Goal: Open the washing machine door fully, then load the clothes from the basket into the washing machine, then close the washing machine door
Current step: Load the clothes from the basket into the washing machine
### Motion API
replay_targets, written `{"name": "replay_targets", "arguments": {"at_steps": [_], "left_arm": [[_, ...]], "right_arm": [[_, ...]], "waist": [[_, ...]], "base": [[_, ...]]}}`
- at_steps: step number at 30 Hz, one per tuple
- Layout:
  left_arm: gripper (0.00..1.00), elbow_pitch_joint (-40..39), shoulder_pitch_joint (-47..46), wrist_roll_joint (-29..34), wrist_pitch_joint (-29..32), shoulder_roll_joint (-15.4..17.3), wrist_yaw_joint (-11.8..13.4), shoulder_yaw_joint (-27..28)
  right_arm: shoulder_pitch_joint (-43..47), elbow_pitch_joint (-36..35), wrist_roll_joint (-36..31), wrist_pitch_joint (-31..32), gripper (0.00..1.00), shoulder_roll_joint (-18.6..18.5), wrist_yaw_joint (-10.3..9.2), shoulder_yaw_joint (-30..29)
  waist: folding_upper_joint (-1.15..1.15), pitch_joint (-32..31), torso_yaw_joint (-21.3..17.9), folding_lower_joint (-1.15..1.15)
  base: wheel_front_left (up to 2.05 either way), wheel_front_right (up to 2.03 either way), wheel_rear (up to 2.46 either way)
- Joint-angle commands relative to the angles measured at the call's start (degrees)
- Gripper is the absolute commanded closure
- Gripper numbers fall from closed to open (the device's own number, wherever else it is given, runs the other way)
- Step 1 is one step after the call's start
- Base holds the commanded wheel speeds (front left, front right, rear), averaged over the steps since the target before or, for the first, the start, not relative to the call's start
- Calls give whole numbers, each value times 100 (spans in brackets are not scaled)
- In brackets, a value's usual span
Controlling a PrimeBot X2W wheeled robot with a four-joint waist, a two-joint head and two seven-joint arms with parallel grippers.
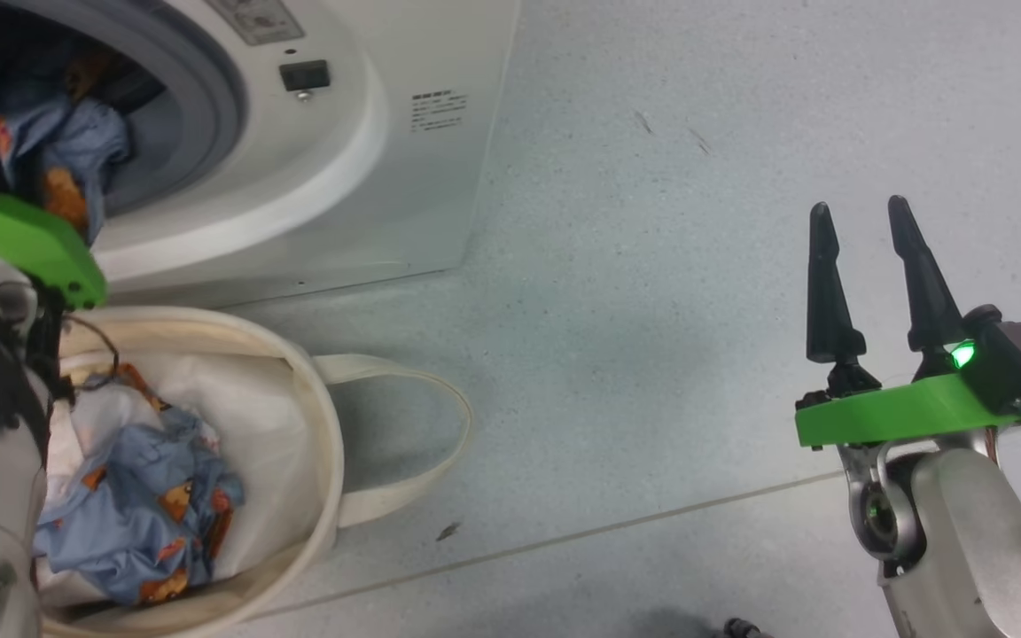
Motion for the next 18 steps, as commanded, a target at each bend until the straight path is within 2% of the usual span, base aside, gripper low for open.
{"name": "replay_targets", "arguments": {"at_steps": [1, 5, 12, 18], "left_arm": [[100, -163, -312, 28, -137, 195, -11, 25], [100, -245, -551, 15, -238, 161, -69, -10], [100, -382, -905, -22, -303, 401, -151, 12], [100, -1327, -1032, -104, -316, 680, -137, 294]], "right_arm": [[2, -147, -24, -71, 0, -15, 2, 81], [14, -142, -6, -71, 0, -23, 2, 137], [27, -190, -6, -71, 0, -73, 2, 203], [119, -328, -47, -71, 0, -114, 2, 30]], "waist": [[0, -68, 73, 0], [0, -97, 119, 0], [0, 68, -56, 0], [0, 404, -290, 0]], "base": [[0, 0, 0], [0, 0, 0], [0, 0, 0], [0, 0, 0]]}}
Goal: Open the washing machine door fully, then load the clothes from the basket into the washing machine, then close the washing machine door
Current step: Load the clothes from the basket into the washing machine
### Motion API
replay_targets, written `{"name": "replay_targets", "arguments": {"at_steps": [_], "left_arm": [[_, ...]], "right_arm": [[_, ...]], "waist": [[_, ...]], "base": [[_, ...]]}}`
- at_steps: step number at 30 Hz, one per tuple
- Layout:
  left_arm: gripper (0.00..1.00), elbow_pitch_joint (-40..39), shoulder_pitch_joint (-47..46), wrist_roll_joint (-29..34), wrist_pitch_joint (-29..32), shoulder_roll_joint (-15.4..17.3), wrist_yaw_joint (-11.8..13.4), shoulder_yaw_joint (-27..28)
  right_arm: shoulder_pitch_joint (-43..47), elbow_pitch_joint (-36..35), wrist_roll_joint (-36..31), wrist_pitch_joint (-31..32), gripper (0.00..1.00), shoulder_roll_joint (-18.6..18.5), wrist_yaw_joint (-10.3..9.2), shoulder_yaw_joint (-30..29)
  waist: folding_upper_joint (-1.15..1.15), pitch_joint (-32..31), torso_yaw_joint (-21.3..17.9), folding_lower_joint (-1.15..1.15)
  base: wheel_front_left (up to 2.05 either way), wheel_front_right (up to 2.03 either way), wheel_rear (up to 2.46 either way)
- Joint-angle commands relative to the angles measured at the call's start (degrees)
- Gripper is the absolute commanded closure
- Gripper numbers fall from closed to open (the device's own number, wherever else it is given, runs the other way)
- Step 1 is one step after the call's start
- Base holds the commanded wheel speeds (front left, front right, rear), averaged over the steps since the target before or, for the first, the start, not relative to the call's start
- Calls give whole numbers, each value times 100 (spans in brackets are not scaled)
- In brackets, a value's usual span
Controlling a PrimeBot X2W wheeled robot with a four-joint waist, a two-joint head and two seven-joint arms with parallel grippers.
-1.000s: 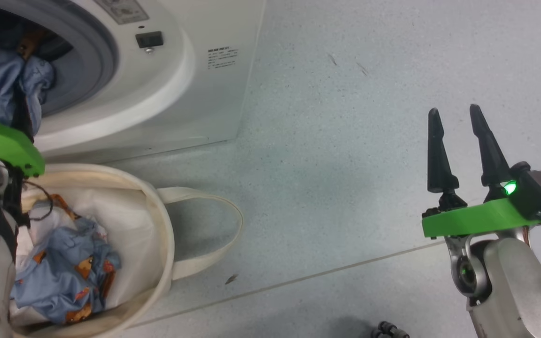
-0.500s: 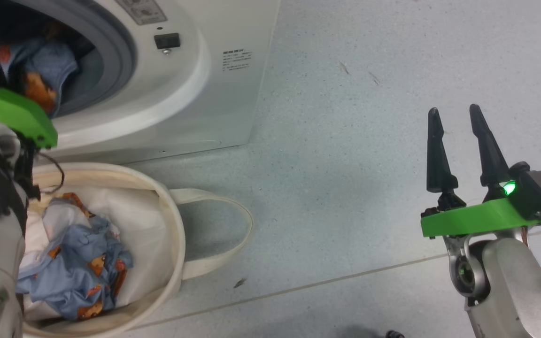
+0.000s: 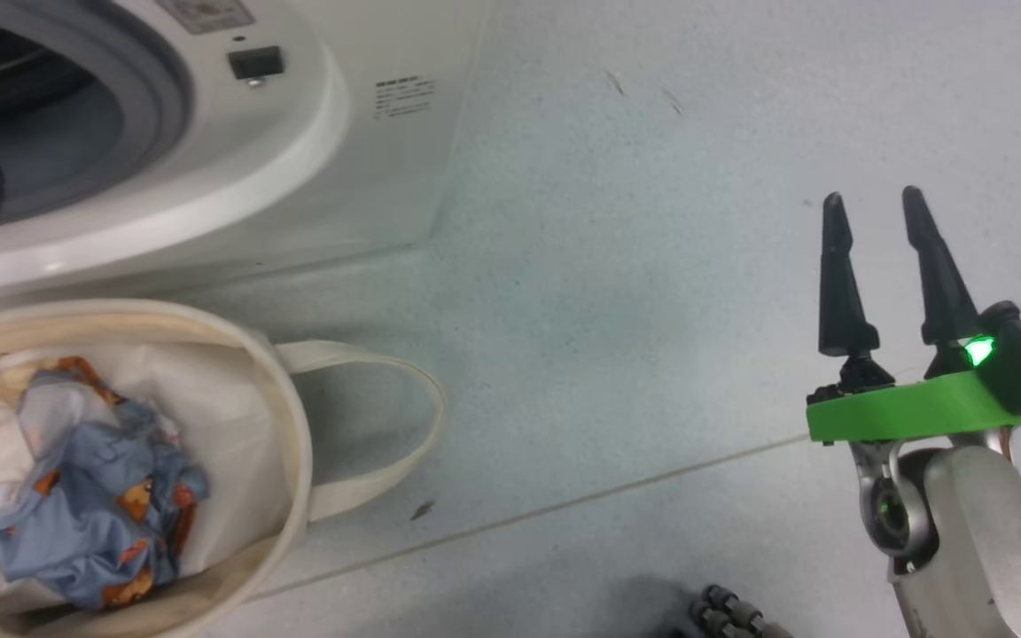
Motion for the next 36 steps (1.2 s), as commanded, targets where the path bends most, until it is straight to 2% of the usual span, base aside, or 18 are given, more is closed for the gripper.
{"name": "replay_targets", "arguments": {"at_steps": [1, 4, 5, 6, 10, 13, 15, 19, 26, 34, 36], "left_arm": [[100, -341, -124, -45, -66, 341, 16, 160], [100, -849, -11, -15, -66, 406, 26, 374], [96, -856, 49, -33, -66, 382, 36, 453], [0, -773, 90, -72, -67, 349, 25, 527], [0, -115, 69, -56, -67, 254, -13, 534], [0, 624, -38, 21, -67, 121, 89, 409], [0, 840, -20, 42, -45, 43, 108, 351], [0, 908, 223, 12, -59, -147, -97, 292], [0, -218, 1398, -21, -66, -432, -304, 408], [0, -1558, 3148, -76, -67, -693, -450, 717], [0, -1733, 3351, -59, -67, -716, -459, 743]], "right_arm": [[114, -220, -55, -71, 0, -78, 2, 30], [127, -310, -77, -71, 0, -54, 2, -49], [139, -326, -87, -71, 0, -43, 2, -75], [151, -336, -93, -71, 0, -32, 2, -92], [157, -325, -94, -71, 0, 18, 2, -95], [113, -267, -77, -71, 0, 40, 2, -35], [78, -215, -61, -71, 0, 40, 2, 20], [30, -74, 4, -71, 0, 45, 2, 122], [50, 216, 163, -71, 0, -8, 2, 200], [310, 432, 329, -71, 0, -53, 2, 253], [347, 455, 344, -71, 0, -58, 2, 258]], "waist": [[0, 155, -128, 0], [0, 283, -205, 0], [0, 297, -204, 0], [0, 305, -200, 0], [0, 294, -149, 0], [0, 156, -20, 0], [0, 37, 38, 0], [0, -301, 146, 0], [0, -992, 516, 0], [0, -1804, 936, 0], [0, -1883, 992, 0]], "base": [[0, 0, 0], [0, 0, 0], [3, 3, 3], [1, 1, 1], [0, 0, 0], [0, 0, 0], [0, 0, 0], [0, 0, 0], [0, 0, 0], [0, 0, 0], [0, 0, 0]]}}
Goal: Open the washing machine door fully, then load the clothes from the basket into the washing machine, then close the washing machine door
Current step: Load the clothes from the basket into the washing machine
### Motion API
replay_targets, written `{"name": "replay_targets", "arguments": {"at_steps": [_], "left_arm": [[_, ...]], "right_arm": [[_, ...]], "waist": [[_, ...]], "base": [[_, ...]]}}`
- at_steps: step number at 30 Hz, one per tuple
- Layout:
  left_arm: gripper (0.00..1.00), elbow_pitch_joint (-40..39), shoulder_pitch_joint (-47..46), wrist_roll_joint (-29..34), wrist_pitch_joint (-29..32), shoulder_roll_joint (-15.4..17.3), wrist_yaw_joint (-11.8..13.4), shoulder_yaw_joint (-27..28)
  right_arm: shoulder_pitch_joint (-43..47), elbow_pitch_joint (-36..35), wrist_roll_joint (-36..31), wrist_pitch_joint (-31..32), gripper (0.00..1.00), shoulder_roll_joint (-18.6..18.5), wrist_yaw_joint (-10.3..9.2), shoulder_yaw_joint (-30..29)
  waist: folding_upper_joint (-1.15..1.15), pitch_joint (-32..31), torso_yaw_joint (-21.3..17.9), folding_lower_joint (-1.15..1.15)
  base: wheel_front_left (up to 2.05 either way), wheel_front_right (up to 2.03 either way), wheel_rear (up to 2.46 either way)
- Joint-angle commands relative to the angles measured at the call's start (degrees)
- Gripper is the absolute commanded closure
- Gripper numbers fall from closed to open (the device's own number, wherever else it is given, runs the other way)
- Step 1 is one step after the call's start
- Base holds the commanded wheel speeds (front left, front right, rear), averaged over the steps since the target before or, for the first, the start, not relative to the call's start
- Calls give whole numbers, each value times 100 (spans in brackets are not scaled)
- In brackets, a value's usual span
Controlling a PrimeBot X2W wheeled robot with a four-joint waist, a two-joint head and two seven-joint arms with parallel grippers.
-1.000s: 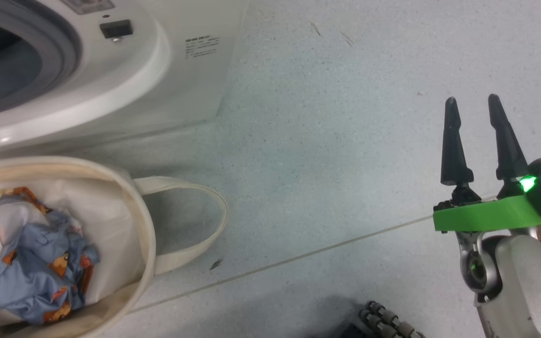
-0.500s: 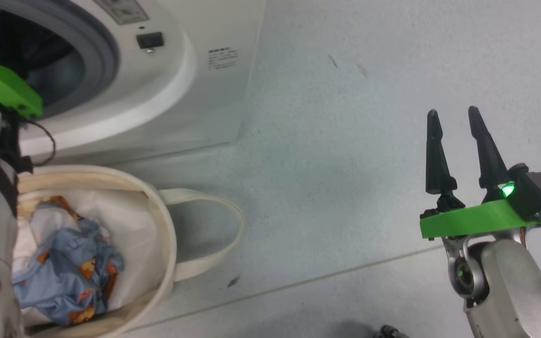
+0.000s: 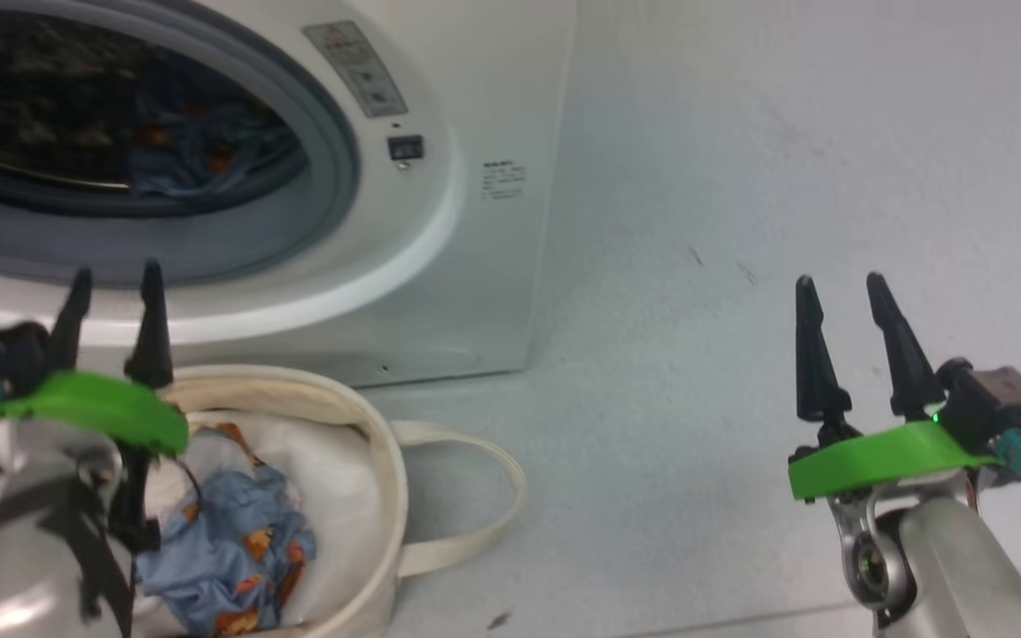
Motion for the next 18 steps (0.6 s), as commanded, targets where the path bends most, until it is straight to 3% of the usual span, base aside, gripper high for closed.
{"name": "replay_targets", "arguments": {"at_steps": [1, 9, 18], "left_arm": [[0, -340, 160, 12, -33, 179, -13, 163], [0, -975, 1340, 52, -33, -82, -36, 267], [0, -1333, 1785, 125, -33, -150, -38, 414]], "right_arm": [[54, -136, 37, -71, 0, -70, 2, 110], [246, -77, 103, -71, 0, -113, 2, 95], [321, -43, 142, -71, 0, -163, 2, 185]], "waist": [[0, -355, 312, 2], [0, -678, 662, 2], [0, -878, 712, 2]], "base": [[0, 0, 0], [0, 0, 0], [0, 0, 0]]}}
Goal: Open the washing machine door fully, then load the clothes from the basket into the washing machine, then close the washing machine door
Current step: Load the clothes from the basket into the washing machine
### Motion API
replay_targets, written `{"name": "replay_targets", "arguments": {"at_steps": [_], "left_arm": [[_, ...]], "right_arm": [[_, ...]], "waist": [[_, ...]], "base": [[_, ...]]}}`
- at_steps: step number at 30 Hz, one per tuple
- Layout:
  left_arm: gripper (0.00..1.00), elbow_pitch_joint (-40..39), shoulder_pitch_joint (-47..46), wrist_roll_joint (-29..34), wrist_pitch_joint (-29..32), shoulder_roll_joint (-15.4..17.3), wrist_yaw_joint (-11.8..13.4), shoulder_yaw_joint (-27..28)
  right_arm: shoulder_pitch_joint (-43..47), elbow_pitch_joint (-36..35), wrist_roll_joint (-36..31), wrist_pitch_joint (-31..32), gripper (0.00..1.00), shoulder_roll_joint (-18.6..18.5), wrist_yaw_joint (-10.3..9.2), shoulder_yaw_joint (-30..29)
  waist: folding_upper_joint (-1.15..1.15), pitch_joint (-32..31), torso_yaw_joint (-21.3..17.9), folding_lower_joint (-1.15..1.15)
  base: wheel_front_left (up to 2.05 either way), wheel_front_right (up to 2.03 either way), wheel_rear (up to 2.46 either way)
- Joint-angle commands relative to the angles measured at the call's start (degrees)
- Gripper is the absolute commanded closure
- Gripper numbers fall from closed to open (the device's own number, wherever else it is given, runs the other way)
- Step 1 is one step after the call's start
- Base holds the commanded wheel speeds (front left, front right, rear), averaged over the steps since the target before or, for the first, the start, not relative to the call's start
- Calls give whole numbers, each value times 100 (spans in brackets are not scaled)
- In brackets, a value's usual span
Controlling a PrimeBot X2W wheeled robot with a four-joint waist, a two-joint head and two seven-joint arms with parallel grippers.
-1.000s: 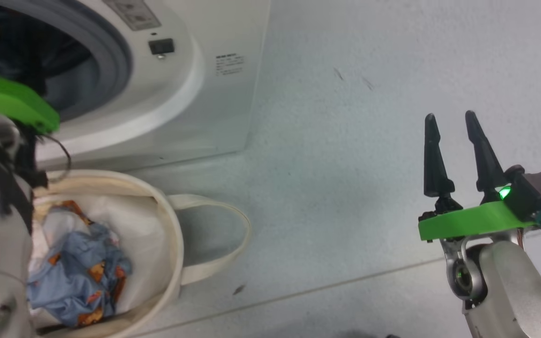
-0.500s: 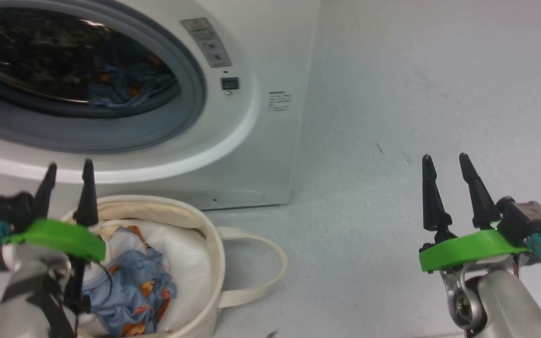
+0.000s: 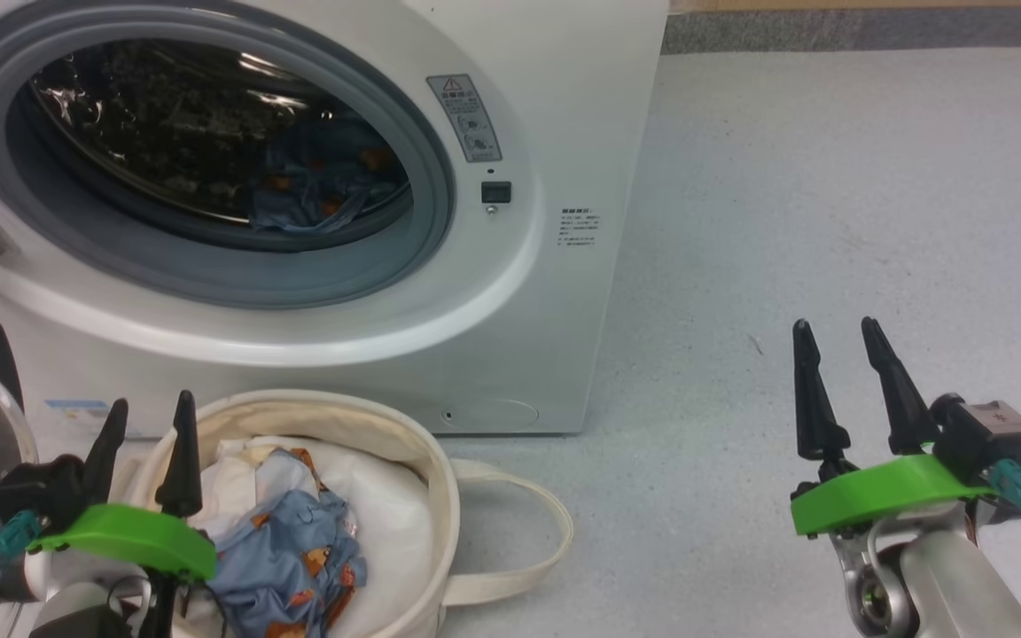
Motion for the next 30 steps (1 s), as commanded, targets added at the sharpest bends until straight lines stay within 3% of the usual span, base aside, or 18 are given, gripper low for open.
{"name": "replay_targets", "arguments": {"at_steps": [1, 17, 30], "left_arm": [[0, -207, -31, 65, -34, 118, -32, 229], [0, -55, -100, 57, -35, 65, -33, 356], [0, 1437, -741, -243, -35, 78, -33, 7]], "right_arm": [[-49, -169, 42, -71, 0, -79, 2, 133], [-143, -159, 66, -71, 0, -52, 2, 244], [-455, -335, -69, -71, 0, -23, 2, 301]], "waist": [[0, -22, -11, 0], [0, 128, -110, 0], [0, 997, -226, 0]], "base": [[0, 0, 0], [0, 0, 0], [0, 0, 0]]}}
